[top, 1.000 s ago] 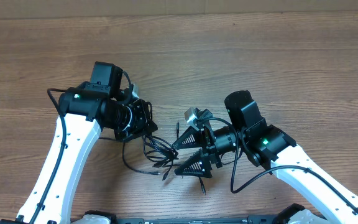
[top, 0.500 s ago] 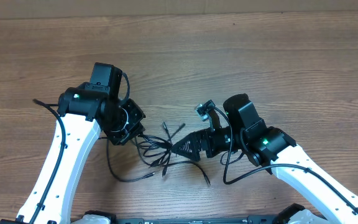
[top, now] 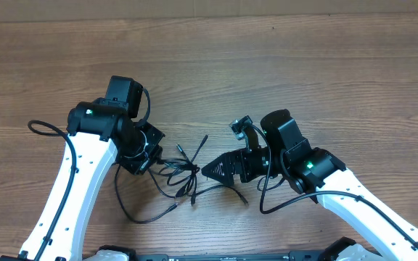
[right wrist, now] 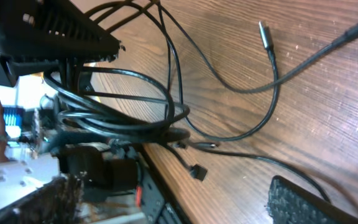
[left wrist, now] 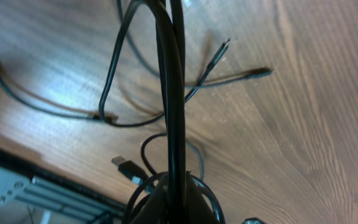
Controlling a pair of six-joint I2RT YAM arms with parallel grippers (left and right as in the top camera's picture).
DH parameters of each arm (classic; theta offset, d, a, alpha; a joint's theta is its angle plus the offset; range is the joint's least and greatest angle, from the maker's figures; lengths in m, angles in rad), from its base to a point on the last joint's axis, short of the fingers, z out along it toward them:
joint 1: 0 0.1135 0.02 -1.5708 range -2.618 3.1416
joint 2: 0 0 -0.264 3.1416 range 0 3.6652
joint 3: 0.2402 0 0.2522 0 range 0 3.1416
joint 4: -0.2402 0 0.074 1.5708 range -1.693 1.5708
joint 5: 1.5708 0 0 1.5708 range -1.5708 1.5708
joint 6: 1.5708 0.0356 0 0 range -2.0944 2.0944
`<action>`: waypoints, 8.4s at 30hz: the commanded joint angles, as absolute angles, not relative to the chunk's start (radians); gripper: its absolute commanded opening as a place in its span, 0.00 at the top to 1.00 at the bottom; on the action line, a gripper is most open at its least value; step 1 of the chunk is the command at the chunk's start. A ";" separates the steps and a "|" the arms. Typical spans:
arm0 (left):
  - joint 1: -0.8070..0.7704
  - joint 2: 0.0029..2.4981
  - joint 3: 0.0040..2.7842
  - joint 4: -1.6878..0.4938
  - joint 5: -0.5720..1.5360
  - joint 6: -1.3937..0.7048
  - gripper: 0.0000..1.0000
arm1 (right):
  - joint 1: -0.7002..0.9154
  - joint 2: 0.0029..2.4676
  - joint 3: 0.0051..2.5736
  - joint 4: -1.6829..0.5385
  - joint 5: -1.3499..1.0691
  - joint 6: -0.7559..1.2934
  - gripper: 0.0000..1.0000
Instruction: Untangle cables
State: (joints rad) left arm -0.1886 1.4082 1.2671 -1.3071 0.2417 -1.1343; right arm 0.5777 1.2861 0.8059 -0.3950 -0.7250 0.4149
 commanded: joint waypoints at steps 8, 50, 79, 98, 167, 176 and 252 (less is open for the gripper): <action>-0.203 1.411 1.287 -1.338 0.179 -1.362 0.96 | 0.583 1.287 0.824 -0.395 -0.880 0.558 0.19; -0.401 1.412 1.287 -1.095 0.200 -1.490 0.96 | 0.583 1.287 0.824 -0.147 -0.675 1.104 0.14; -0.453 1.412 1.287 -1.031 0.188 -1.507 0.96 | 0.583 1.287 0.824 -0.188 -0.569 1.104 0.48; -0.453 1.412 1.287 -1.032 0.158 -1.507 0.96 | 0.583 1.287 0.824 -0.188 -0.570 1.095 0.77; -0.447 1.413 1.287 -1.037 0.229 -1.489 0.96 | 0.661 1.287 0.824 -0.262 -0.382 1.039 0.96; -0.362 1.413 1.287 -1.037 0.252 -1.488 0.96 | 0.661 1.287 0.824 -0.363 -0.405 0.875 0.96; -0.381 1.413 1.287 -1.008 0.568 -1.351 0.96 | 0.661 1.287 0.824 -0.203 -0.195 0.891 0.82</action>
